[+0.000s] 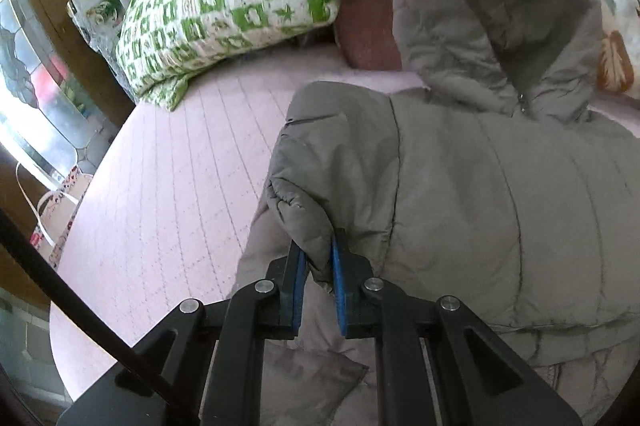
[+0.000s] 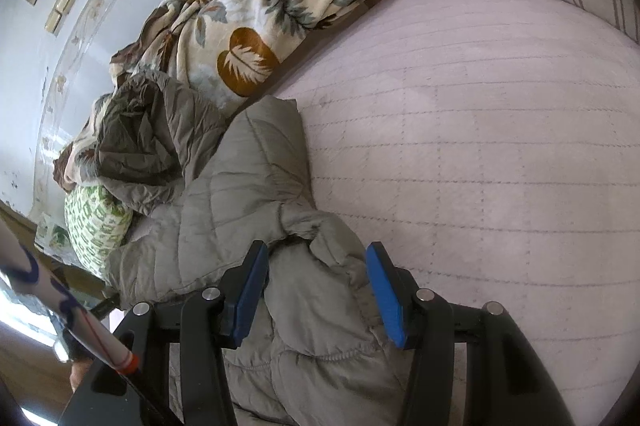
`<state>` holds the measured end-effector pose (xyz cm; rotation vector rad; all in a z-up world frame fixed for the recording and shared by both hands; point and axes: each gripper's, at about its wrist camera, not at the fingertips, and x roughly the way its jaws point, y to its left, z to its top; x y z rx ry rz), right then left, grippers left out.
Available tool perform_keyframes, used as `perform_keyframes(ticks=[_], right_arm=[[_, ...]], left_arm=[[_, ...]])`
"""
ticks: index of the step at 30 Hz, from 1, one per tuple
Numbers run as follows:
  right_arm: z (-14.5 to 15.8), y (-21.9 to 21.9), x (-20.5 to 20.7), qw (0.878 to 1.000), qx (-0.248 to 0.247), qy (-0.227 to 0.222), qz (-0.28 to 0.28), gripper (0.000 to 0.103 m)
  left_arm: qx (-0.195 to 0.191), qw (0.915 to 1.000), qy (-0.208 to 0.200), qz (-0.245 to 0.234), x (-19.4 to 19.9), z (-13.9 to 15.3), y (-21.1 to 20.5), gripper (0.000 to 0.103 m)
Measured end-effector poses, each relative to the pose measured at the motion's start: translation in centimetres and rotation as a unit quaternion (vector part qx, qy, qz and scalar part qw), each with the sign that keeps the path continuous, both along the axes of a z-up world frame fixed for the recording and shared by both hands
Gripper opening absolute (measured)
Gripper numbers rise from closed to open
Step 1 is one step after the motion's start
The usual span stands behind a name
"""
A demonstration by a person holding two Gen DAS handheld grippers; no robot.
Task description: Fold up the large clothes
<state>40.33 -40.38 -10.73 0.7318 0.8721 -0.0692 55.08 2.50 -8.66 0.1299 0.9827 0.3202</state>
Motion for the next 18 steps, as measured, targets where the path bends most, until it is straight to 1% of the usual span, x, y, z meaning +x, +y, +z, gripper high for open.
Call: perform_keyframes(ticks=[3, 4, 6, 7, 8, 9, 10, 12, 13, 18], right_arm=[[-0.1, 0.2, 0.2, 1.000, -0.003, 0.002, 0.001, 0.056], [-0.1, 0.2, 0.3, 1.000, -0.003, 0.003, 0.001, 0.056], [-0.2, 0.3, 0.3, 1.000, -0.004, 0.004, 0.002, 0.056], [-0.1, 0.3, 0.3, 1.000, -0.005, 0.004, 0.003, 0.056], [-0.1, 0.3, 0.4, 1.000, -0.004, 0.005, 0.003, 0.056], [-0.1, 0.3, 0.4, 1.000, -0.004, 0.005, 0.003, 0.056], [-0.1, 0.3, 0.4, 1.000, -0.004, 0.005, 0.003, 0.056], [-0.1, 0.3, 0.4, 1.000, -0.001, 0.003, 0.003, 0.056], [-0.1, 0.3, 0.3, 1.000, 0.000, 0.002, 0.002, 0.056], [0.4, 0.7, -0.1, 1.000, -0.009, -0.006, 0.003, 0.056]], left_arm=[[-0.020, 0.9998, 0.000, 0.004, 0.1, -0.4, 0.5, 0.013], [-0.029, 0.9996, 0.001, 0.007, 0.1, -0.6, 0.7, 0.018], [-0.038, 0.9992, 0.002, 0.014, -0.1, -0.6, 1.5, 0.030], [-0.038, 0.9990, 0.003, 0.022, -0.2, -0.6, 2.1, 0.050], [-0.042, 0.9986, 0.001, 0.032, -0.5, -0.3, 2.7, 0.060], [-0.056, 0.9976, -0.002, 0.040, -0.8, -0.1, 3.6, 0.060], [-0.081, 0.9956, 0.002, 0.046, -1.1, 0.1, 4.5, 0.060], [-0.119, 0.9910, 0.008, 0.060, -1.8, 0.6, 5.8, 0.060], [-0.128, 0.9896, 0.007, 0.067, -2.2, 1.0, 6.4, 0.060], [-0.123, 0.9898, -0.015, 0.071, -3.2, 3.3, 6.7, 0.060]])
